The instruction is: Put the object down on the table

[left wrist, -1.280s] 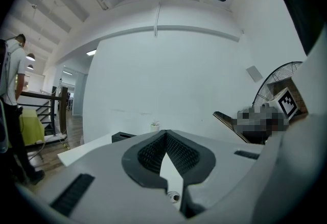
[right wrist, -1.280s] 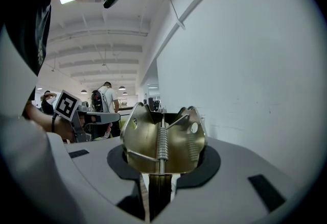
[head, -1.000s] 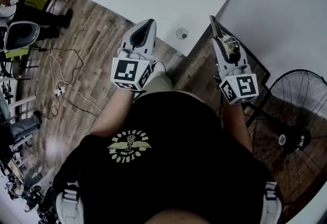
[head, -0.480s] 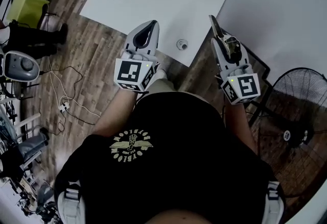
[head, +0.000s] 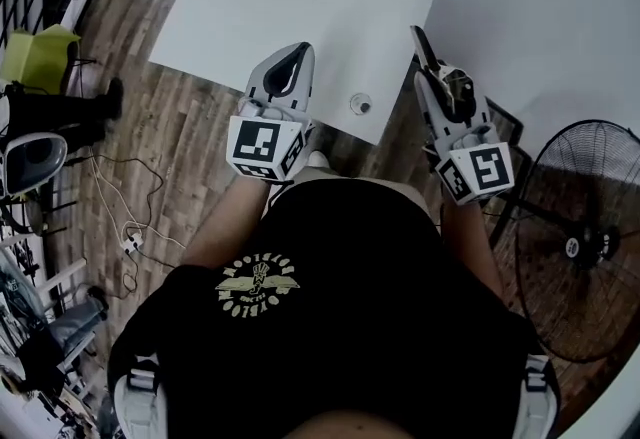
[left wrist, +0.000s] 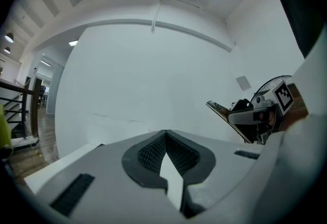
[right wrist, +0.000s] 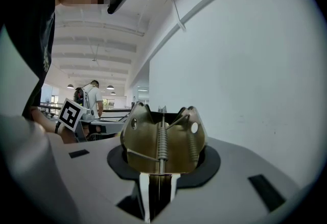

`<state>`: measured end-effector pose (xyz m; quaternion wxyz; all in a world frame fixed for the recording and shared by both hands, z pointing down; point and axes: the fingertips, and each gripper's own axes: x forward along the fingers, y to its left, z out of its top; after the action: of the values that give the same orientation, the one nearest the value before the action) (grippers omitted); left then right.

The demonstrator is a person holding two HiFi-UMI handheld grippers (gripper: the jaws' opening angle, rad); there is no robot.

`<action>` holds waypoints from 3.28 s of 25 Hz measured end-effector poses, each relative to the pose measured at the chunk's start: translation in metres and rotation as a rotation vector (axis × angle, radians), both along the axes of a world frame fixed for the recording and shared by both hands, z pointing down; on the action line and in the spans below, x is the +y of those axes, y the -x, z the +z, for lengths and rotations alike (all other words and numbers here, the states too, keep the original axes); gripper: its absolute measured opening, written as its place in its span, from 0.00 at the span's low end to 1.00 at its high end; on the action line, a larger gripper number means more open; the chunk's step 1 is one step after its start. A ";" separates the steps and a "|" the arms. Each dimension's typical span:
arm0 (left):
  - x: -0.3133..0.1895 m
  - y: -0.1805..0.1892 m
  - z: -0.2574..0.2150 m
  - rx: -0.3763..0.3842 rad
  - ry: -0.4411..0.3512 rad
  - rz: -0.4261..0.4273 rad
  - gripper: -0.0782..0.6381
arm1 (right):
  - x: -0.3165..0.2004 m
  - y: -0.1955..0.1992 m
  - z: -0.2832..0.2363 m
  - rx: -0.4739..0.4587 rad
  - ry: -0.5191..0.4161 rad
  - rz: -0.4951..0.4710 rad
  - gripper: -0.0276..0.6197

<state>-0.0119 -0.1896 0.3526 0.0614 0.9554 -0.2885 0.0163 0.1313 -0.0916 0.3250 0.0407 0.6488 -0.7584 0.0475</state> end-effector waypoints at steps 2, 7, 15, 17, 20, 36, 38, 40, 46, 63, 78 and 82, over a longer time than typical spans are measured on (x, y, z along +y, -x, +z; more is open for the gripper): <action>-0.004 0.004 -0.003 0.011 0.000 0.013 0.12 | -0.002 0.006 -0.002 -0.029 0.000 0.008 0.24; -0.011 0.012 -0.004 0.038 -0.001 0.013 0.12 | 0.000 0.013 0.000 -0.059 0.019 0.021 0.24; -0.013 0.008 -0.007 0.031 -0.021 0.002 0.12 | -0.008 0.007 -0.010 -0.008 -0.004 0.023 0.24; -0.015 0.006 -0.006 0.022 -0.025 -0.009 0.12 | -0.013 0.002 -0.011 -0.006 -0.009 0.018 0.24; -0.018 0.003 -0.007 0.005 -0.037 -0.027 0.12 | -0.021 -0.003 -0.011 -0.011 -0.015 -0.002 0.24; -0.067 -0.027 -0.011 -0.050 -0.058 -0.157 0.12 | -0.108 -0.035 -0.019 -0.053 -0.062 -0.168 0.24; -0.071 -0.027 -0.011 -0.054 -0.058 -0.177 0.12 | -0.115 -0.037 -0.020 -0.053 -0.062 -0.186 0.24; -0.078 -0.027 -0.011 -0.056 -0.058 -0.198 0.12 | -0.122 -0.039 -0.020 -0.055 -0.060 -0.202 0.24; -0.099 -0.039 -0.010 -0.059 -0.052 -0.222 0.12 | -0.149 -0.049 -0.017 -0.062 -0.057 -0.228 0.24; -0.118 -0.056 0.024 -0.123 0.017 -0.253 0.12 | -0.205 -0.070 0.051 -0.173 0.076 -0.255 0.24; -0.119 -0.045 0.041 -0.157 0.056 -0.289 0.12 | -0.218 -0.061 0.161 -0.310 0.315 -0.268 0.24; -0.119 -0.036 0.046 -0.164 0.069 -0.304 0.12 | -0.220 -0.054 0.186 -0.311 0.372 -0.276 0.24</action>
<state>0.0243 -0.3083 0.3985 0.0723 0.8935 -0.4331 0.0946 0.1851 -0.3116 0.5111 0.0483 0.5058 -0.8150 0.2786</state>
